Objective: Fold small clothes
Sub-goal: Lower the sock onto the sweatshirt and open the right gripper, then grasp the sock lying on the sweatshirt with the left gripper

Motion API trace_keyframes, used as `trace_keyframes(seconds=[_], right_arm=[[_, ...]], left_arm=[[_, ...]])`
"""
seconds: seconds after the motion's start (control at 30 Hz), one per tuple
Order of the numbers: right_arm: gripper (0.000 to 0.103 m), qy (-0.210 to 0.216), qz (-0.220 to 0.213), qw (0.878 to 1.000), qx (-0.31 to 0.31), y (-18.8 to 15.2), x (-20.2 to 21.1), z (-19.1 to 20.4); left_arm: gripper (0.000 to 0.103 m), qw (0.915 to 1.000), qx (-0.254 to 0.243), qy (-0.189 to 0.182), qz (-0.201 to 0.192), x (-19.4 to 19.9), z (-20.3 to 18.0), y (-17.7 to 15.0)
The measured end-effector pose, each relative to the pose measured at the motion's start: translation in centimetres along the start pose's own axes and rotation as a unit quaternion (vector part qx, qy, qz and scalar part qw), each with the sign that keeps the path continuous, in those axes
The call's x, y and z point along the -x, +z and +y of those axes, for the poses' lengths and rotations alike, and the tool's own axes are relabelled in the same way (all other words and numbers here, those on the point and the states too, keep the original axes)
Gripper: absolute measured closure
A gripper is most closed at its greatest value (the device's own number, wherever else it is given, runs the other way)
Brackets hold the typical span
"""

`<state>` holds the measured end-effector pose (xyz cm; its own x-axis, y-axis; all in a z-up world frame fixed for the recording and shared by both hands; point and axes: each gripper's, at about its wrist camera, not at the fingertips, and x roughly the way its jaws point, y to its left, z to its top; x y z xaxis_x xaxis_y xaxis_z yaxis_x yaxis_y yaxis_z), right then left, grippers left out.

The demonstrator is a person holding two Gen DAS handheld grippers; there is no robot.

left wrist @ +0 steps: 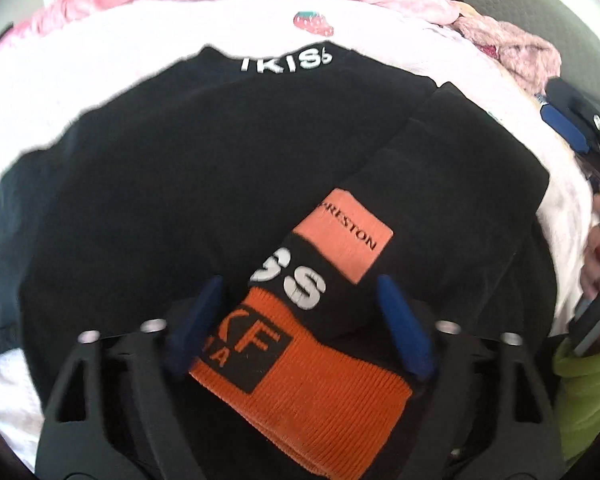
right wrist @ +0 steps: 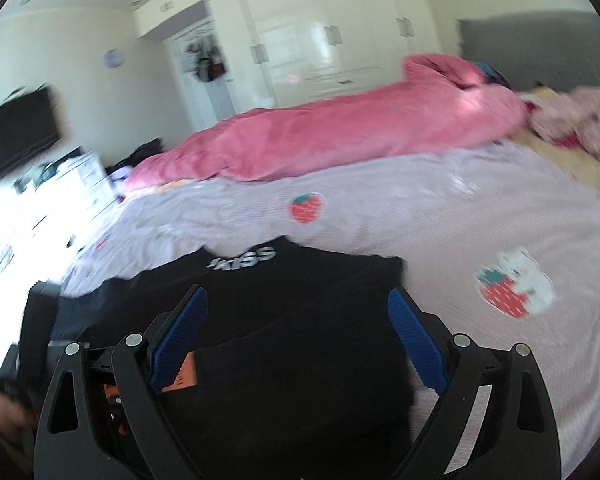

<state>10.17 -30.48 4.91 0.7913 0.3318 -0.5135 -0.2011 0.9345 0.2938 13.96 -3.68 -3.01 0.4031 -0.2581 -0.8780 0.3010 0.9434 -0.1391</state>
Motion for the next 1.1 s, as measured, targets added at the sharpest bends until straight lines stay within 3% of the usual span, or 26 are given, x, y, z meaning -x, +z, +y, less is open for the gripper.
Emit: trace_keyframes(seconds=[0.07,0.1,0.2,0.4,0.5,0.73,1.1], right_arm=[[0.012,-0.01,0.0,1.0,-0.022,0.0,-0.2,-0.9],[0.012,-0.016,0.001,0.999,-0.038,0.0,-0.3,-1.8],[0.012,-0.032,0.001,0.998,-0.057,-0.1,-0.3,-2.7],[0.012,-0.045,0.005,0.996,-0.073,-0.4,-0.8,-3.4],[0.012,-0.055,0.005,0.996,-0.065,-0.4,-1.0,-3.1],[0.012,-0.069,0.018,0.997,-0.029,-1.2,-1.8,-1.9],[0.012,-0.093,0.02,0.995,0.008,-1.7,-2.1,-0.5]], left_arm=[[0.085,0.9999,0.007,-0.008,-0.012,0.2,0.3,0.4],[0.092,0.999,0.027,-0.027,-0.023,0.5,1.1,0.7],[0.093,0.9942,0.065,-0.075,-0.043,1.4,2.8,1.6],[0.093,0.993,0.03,-0.037,-0.108,4.4,2.9,3.3],[0.093,0.9902,0.023,0.008,-0.137,5.7,3.8,4.2],[0.093,0.9898,0.032,0.032,-0.135,4.8,6.1,5.8],[0.091,0.9927,0.036,0.028,-0.112,2.8,7.0,5.8]])
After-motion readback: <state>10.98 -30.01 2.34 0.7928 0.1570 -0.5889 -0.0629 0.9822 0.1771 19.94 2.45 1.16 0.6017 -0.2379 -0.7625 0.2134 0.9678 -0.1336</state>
